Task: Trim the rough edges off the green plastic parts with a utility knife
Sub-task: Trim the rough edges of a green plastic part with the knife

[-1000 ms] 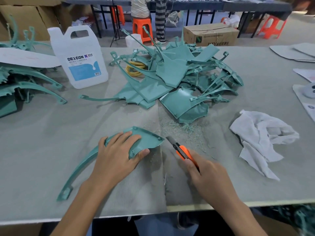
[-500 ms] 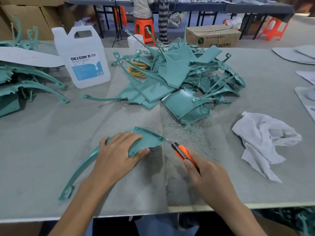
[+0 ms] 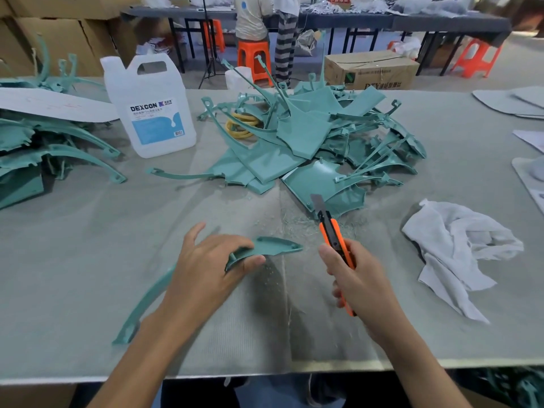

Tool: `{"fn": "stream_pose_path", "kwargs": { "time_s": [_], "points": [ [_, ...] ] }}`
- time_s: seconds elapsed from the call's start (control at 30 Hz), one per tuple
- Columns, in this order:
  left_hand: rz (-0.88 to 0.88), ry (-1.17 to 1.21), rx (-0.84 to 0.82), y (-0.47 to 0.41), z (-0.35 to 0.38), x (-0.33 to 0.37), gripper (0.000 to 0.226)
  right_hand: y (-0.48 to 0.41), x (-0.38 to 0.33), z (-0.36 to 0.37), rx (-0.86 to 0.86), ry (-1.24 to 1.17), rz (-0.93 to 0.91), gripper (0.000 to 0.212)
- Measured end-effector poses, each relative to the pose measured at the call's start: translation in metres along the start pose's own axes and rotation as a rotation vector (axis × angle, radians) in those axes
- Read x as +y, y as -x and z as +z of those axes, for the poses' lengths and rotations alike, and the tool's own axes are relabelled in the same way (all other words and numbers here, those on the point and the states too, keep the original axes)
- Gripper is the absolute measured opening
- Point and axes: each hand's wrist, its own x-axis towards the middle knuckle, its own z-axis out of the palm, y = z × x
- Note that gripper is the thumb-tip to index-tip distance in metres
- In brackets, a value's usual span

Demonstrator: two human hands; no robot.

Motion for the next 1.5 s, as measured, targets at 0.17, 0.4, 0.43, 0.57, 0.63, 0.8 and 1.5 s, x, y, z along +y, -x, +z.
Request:
{"fn": "stream_pose_path", "kwargs": {
  "time_s": [0.17,0.4,0.43,0.57,0.63,0.8,1.5],
  "points": [
    [0.134,0.127,0.111,0.004,-0.008,0.021,0.056,-0.005,-0.014,0.015,-0.174,-0.522,0.213,0.047],
    [-0.211,0.167,0.375,0.009,-0.018,0.052,0.084,0.015,-0.013,0.04,-0.047,-0.613,0.202,0.028],
    [-0.29,0.28,0.352,0.013,-0.016,0.061,0.081,0.019,-0.014,0.046,-0.008,-0.643,0.196,0.027],
    [-0.32,0.767,0.026,0.032,-0.003,0.089,0.069,0.031,-0.02,0.073,0.086,-0.686,0.144,0.028],
    [-0.319,0.785,-0.098,0.04,0.002,0.096,0.082,0.033,-0.021,0.081,0.108,-0.71,0.16,0.025],
    [-0.394,0.635,0.207,0.037,-0.001,0.092,0.04,0.042,-0.021,0.088,-0.011,-0.679,0.088,0.02],
    [-0.493,0.537,0.025,0.053,-0.057,0.013,0.034,0.024,-0.037,-0.002,-0.37,0.423,-0.399,0.037]
  ]
}}
